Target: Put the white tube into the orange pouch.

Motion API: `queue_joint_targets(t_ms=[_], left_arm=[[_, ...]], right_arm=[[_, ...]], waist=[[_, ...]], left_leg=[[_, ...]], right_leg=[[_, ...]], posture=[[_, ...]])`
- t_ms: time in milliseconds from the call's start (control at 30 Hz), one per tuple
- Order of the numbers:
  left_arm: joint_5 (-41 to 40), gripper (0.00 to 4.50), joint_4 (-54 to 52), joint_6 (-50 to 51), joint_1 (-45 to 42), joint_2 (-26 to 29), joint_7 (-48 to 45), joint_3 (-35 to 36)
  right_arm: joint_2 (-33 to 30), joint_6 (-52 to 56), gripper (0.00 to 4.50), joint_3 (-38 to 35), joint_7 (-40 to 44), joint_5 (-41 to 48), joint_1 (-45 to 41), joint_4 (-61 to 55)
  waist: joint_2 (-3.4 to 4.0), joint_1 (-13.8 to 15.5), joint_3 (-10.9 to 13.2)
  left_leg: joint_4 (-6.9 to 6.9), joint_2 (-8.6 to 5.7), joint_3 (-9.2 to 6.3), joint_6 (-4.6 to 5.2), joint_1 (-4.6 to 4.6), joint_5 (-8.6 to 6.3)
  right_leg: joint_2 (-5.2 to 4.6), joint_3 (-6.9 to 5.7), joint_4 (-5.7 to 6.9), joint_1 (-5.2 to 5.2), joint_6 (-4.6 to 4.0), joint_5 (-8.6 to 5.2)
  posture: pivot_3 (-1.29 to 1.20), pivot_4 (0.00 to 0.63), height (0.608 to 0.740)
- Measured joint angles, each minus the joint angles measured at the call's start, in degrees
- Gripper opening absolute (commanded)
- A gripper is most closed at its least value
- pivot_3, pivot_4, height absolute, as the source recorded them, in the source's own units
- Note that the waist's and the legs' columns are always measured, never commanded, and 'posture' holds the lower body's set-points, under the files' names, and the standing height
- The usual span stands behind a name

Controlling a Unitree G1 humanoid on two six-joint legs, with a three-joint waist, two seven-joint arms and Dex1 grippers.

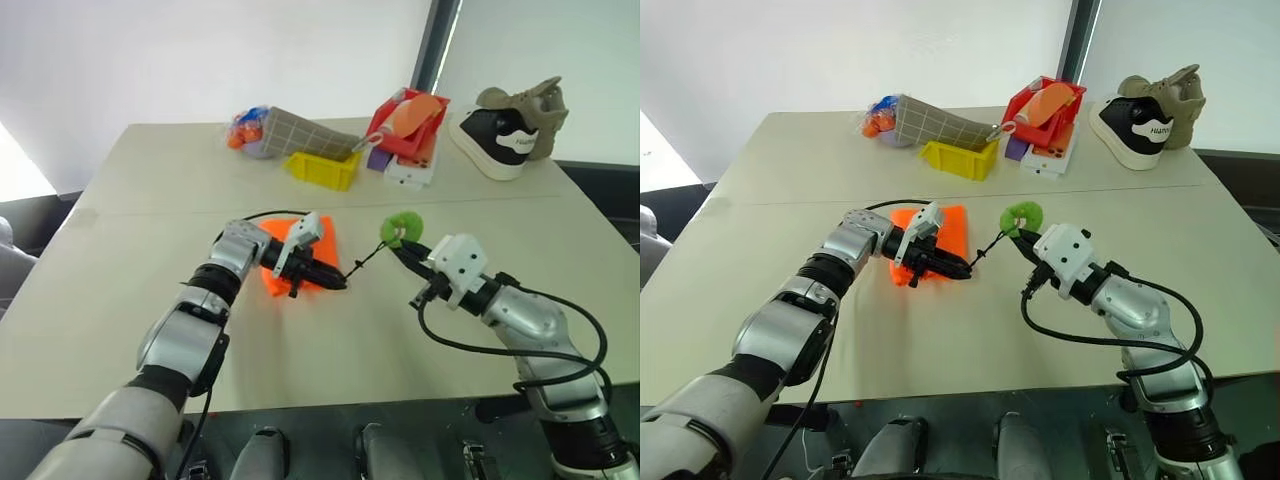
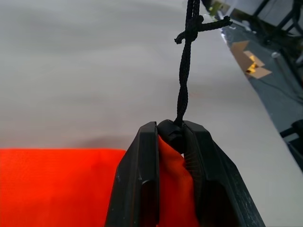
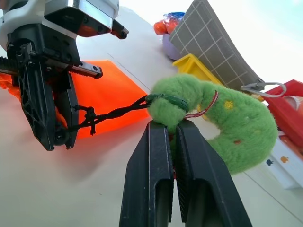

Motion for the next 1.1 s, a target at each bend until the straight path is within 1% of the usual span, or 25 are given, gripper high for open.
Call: queue_joint_targets(t_ms=[133,233,433,633,700,767,800,867,900,933,1000,1033,1100], left_arm=[[-0.06,0.21,-2.57,-0.98,1.57,0.62,1.93,1.35],[-0.02,0.21,-7.37,-2.48,5.07,2.22,2.89,1.43],[1.37,0.21,-15.27,-5.34,10.90,6.14,6.61,1.04],[2.00,0.21,-20.88,-6.06,14.95,7.63,9.74,0.90],[1.88,1.28,-22.55,-5.40,16.30,8.04,10.62,0.95],[1.40,2.21,-24.42,-2.81,17.69,9.08,10.37,1.03],[0.75,2.79,-25.49,-1.81,18.35,9.60,10.30,1.07],[0.57,3.72,-27.70,-0.77,19.19,10.31,11.16,1.11],[0.49,4.35,-28.85,-0.48,19.68,10.79,11.89,1.28],[0.31,4.43,-30.00,0.03,20.18,11.27,12.50,1.61],[-1.02,4.50,-33.50,2.85,21.85,12.26,14.39,3.37],[-2.80,4.50,-36.67,5.44,23.73,13.06,15.64,5.38],[-6.16,4.50,-41.33,10.04,26.76,14.25,18.03,9.37]], right_arm=[[0.06,-0.01,0.00,0.10,-2.86,-3.20,-1.22,2.49],[0.19,0.80,0.00,0.26,-6.32,-6.84,-2.36,5.74],[0.18,2.48,0.00,0.57,-12.14,-12.16,-5.29,11.89],[0.18,2.68,0.00,0.75,-13.76,-14.10,-6.91,14.30],[0.23,2.92,0.00,1.22,-13.80,-14.19,-7.12,14.79],[0.41,3.41,0.00,1.22,-14.62,-14.68,-7.55,15.30],[0.41,3.50,0.00,1.17,-14.87,-14.95,-7.57,15.31],[0.41,3.60,0.00,1.18,-14.92,-15.26,-7.56,15.32],[0.41,3.70,0.00,1.19,-14.91,-15.33,-7.56,15.31],[0.41,3.99,0.00,1.19,-14.81,-15.37,-7.52,15.29],[0.41,5.09,0.71,1.21,-13.31,-14.81,-6.99,14.93],[0.41,6.01,0.99,1.21,-11.85,-13.67,-6.06,14.10],[0.40,7.24,1.97,1.27,-9.11,-11.78,-3.93,12.79]], waist=[[0.01,0.00,0.00],[0.01,-0.06,-0.01],[0.02,0.02,-0.01],[0.04,0.04,-0.02],[0.04,0.01,-0.02],[0.05,-0.10,-0.03],[0.05,-0.16,-0.03],[0.05,-0.10,-0.03],[0.05,-0.11,-0.03],[0.05,-0.15,-0.03],[0.05,-0.29,-0.03],[0.05,-0.40,-0.03],[0.05,-0.38,-0.03]], left_leg=[[0.00,0.00,0.00,0.00,0.02,0.00],[-0.01,0.00,0.00,0.00,0.03,0.00],[0.01,0.00,0.00,0.00,0.03,0.00],[0.02,0.00,0.00,0.00,0.03,0.01],[0.02,0.00,-0.01,0.00,0.04,0.01],[0.02,0.00,0.00,0.00,0.05,0.01],[0.02,0.00,-0.01,0.00,0.07,0.01],[0.03,0.00,-0.01,0.01,0.08,0.01],[0.04,0.00,-0.02,0.01,0.09,0.01],[0.06,0.00,-0.01,0.01,0.10,0.01],[0.09,0.01,-0.02,0.01,0.12,0.01],[0.08,0.02,-0.02,0.01,0.13,0.01],[0.07,0.02,-0.05,0.02,0.13,0.01]], right_leg=[[0.00,0.00,0.03,0.00,-0.02,0.01],[0.00,0.01,0.06,-0.01,-0.19,0.12],[0.00,0.02,0.09,-0.01,-0.22,0.13],[0.00,0.02,0.08,0.01,-0.21,0.13],[0.00,0.02,0.09,0.01,-0.21,0.13],[0.00,0.02,0.13,0.00,-0.21,0.13],[0.00,0.02,0.15,0.01,-0.21,0.13],[0.00,0.02,0.19,0.01,-0.22,0.13],[0.00,0.02,0.20,0.01,-0.22,0.12],[0.00,0.02,0.21,0.02,-0.24,0.11],[0.00,0.03,0.26,0.02,-0.34,0.04],[0.00,0.04,0.28,0.01,-0.34,0.05],[0.00,0.03,0.35,-0.01,-0.27,0.03]], posture=[[0.00,0.150,0.740],[0.00,0.150,0.740],[0.00,0.150,0.740],[0.00,0.150,0.740],[0.00,0.150,0.740],[0.00,0.150,0.740],[0.00,0.150,0.740],[0.00,0.150,0.740],[0.00,0.150,0.740],[0.00,0.150,0.740],[0.00,0.150,0.740],[0.00,0.150,0.740],[0.00,0.150,0.740]])
